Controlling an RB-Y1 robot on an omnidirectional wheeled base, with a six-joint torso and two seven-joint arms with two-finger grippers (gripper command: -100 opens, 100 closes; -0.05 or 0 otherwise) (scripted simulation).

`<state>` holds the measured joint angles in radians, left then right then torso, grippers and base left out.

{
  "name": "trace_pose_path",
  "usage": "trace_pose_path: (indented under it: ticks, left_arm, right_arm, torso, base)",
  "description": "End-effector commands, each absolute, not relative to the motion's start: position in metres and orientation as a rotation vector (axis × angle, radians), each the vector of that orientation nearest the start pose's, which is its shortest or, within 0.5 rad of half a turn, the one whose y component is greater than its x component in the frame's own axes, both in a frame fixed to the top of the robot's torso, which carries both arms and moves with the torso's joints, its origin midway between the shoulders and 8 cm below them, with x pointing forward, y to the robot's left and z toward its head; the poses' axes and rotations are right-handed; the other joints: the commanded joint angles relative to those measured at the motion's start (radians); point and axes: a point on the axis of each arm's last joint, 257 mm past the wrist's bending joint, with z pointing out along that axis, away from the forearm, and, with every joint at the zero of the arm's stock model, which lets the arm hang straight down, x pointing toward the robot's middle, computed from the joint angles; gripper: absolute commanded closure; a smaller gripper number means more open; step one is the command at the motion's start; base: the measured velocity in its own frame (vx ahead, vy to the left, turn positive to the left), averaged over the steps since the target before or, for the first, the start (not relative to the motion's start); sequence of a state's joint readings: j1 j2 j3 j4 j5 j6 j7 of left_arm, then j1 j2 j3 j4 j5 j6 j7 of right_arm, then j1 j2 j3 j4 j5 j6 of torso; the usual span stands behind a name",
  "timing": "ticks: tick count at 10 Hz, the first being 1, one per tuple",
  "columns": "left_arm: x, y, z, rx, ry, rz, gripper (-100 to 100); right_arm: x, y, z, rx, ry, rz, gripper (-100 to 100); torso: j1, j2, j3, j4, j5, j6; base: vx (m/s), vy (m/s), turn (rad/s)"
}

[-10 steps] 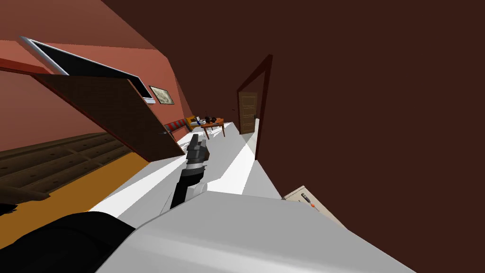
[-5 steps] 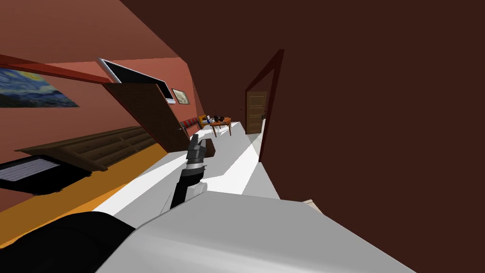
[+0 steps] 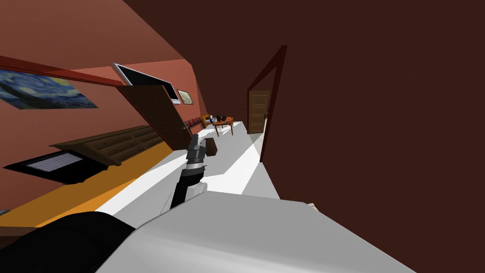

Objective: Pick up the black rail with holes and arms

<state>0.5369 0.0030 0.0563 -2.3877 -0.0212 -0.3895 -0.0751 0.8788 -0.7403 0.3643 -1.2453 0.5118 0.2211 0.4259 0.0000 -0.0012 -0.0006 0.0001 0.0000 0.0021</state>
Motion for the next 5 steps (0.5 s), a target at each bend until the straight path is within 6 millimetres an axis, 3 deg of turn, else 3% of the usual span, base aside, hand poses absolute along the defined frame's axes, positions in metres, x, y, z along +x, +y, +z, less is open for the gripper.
trace_pose_path:
  ticks: [1,4,5]
  left_arm:
    - [0.3347,0.2972,0.0406,-0.634,0.667,-1.14,0]
    - [0.3347,0.2972,0.0405,-0.634,0.667,-1.14,0]
    - [0.3347,0.2972,0.0405,-0.634,0.667,-1.14,0]
  right_arm:
    - [-0.1118,-0.513,-0.5594,0.161,2.947,-0.504,-100]
    - [-0.108,-0.5112,-0.5663,0.172,2.946,-0.503,-100]
    - [-0.1078,-0.511,-0.5669,0.172,2.946,-0.503,100]
  torso:
    - [0.0,0.0,0.0,0.0,0.0,0.0]
    - [0.0,0.0,0.0,0.0,0.0,0.0]
    - [0.001,-0.001,0.0,0.0,0.0,0.0]
  base:
    - [-0.045,-0.022,0.039]
    - [-0.033,-0.018,0.031]
    - [0.0,0.0,0.0]
